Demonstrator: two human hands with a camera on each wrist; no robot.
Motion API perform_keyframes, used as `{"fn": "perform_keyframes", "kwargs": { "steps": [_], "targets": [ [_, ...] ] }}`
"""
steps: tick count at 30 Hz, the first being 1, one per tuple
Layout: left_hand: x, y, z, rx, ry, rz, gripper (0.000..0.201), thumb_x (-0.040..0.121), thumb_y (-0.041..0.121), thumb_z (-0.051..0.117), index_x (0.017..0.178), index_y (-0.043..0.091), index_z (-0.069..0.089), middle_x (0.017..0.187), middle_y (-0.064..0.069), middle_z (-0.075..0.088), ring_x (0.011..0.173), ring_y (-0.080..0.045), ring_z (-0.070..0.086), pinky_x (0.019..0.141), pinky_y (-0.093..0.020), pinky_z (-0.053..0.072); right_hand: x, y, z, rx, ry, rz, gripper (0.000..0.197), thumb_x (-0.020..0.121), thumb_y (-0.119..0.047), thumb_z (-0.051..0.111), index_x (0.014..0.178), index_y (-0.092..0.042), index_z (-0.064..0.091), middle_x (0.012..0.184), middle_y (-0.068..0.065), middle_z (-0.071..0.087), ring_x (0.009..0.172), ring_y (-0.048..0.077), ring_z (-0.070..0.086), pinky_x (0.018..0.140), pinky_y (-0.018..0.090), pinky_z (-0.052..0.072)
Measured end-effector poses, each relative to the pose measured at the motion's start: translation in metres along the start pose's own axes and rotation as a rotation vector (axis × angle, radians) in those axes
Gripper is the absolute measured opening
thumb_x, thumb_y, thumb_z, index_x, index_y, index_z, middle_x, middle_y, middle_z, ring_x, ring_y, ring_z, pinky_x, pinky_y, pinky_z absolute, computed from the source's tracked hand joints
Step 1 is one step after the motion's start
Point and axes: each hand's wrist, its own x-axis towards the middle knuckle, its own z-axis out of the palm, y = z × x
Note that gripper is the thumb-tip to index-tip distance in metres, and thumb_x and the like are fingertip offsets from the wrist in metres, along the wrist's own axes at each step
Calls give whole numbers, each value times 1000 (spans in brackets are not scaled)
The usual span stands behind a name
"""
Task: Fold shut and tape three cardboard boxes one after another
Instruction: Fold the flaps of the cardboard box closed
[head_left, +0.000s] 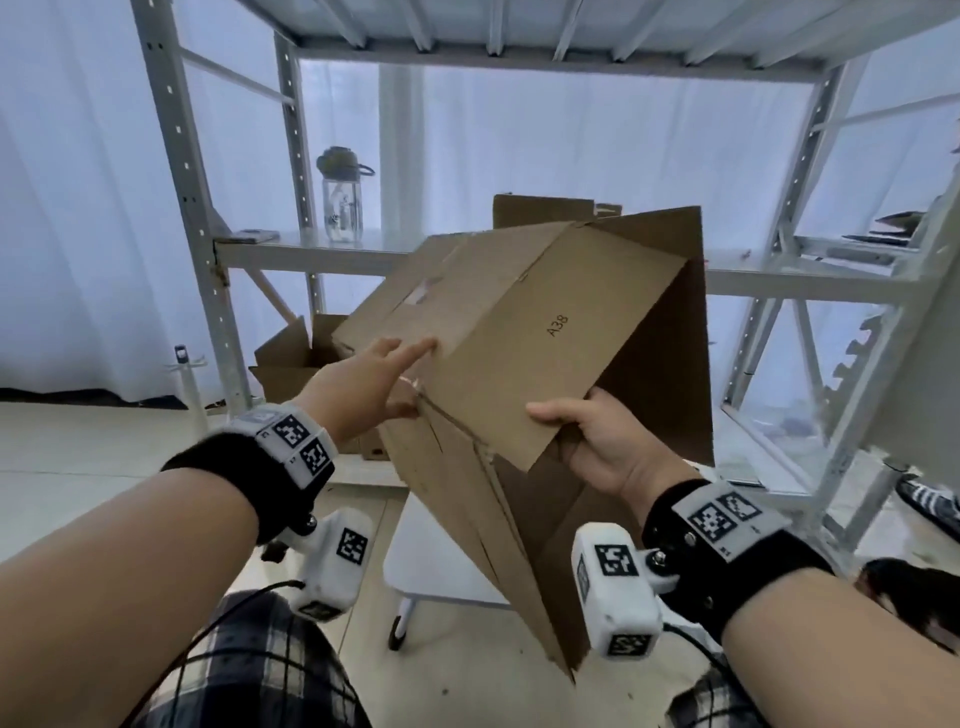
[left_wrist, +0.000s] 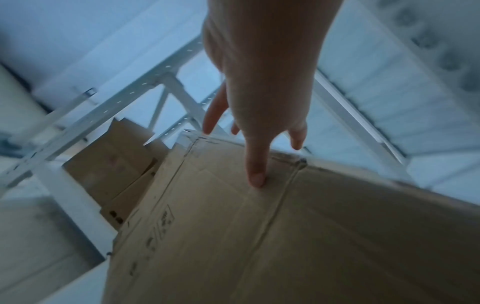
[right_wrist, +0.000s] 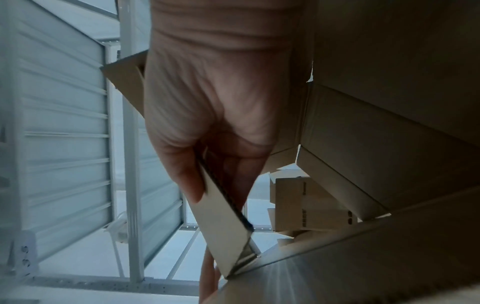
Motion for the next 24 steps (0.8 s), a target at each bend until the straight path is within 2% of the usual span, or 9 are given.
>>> {"fn": "perform_keyframes", "kwargs": {
  "steps": [5,10,13,16,18,20,21,22,24],
  "targets": [
    [-2,7,-3,-451,-39,-88,56,97,19,41,150,30,27,153,-8,29,141,-25,24,117,-40,19,8,20,5,95,86,134,12,84,10,58,92,4,64,89,17,69,76,23,70,74,34,59],
    [6,14,-7,-610,-65,-158,47,101,42,30,143,24,42,151,-2,36,138,-20,30,116,-40,20,9,39,0,208,129,360,14,83,-8,66,96,-4,62,85,11,72,65,19,71,57,27,59],
    [13,19,2,-558,-228,-205,74,87,70,39,147,27,31,156,-7,23,141,-25,25,117,-43,19,6,57,2,-83,109,442,26,84,-32,68,94,-10,61,73,8,71,52,14,65,45,20,51],
    [14,20,20,-445,-306,-251,80,86,49,63,150,34,17,160,-7,-3,145,-31,11,118,-44,17,2,55,-6,-554,-8,616,63,83,-67,51,83,-6,62,80,15,73,54,16,65,47,19,48],
    [12,18,28,-529,-276,-258,80,88,31,66,151,32,17,159,-5,-9,145,-31,9,117,-43,20,4,40,-20,-838,-77,689,73,87,-72,37,77,-4,61,85,19,74,55,16,65,48,20,46],
    [11,16,30,-619,-236,-292,82,89,19,65,152,28,14,159,-9,-9,144,-35,14,115,-44,27,10,23,-31,-1103,-29,559,69,93,-64,36,68,-4,59,79,17,73,48,14,61,44,19,44],
    [11,15,28,-665,-228,-315,81,89,14,64,152,24,13,159,-14,-1,142,-37,20,112,-45,32,17,17,-35,-1255,18,389,63,94,-59,41,65,-5,58,75,15,73,47,13,59,47,20,45],
    [12,14,27,-708,-225,-334,76,90,9,62,150,19,17,154,-18,16,136,-37,32,107,-47,39,23,12,-38,-1401,69,165,55,94,-54,47,67,-7,59,74,11,72,51,14,59,54,23,49],
    [15,14,23,-735,-217,-356,55,89,3,59,137,9,32,127,-17,49,109,-33,56,90,-46,53,36,5,-36,-1579,120,-257,35,90,-48,58,89,-13,62,91,3,68,81,16,63,79,29,51]
  ]
}}
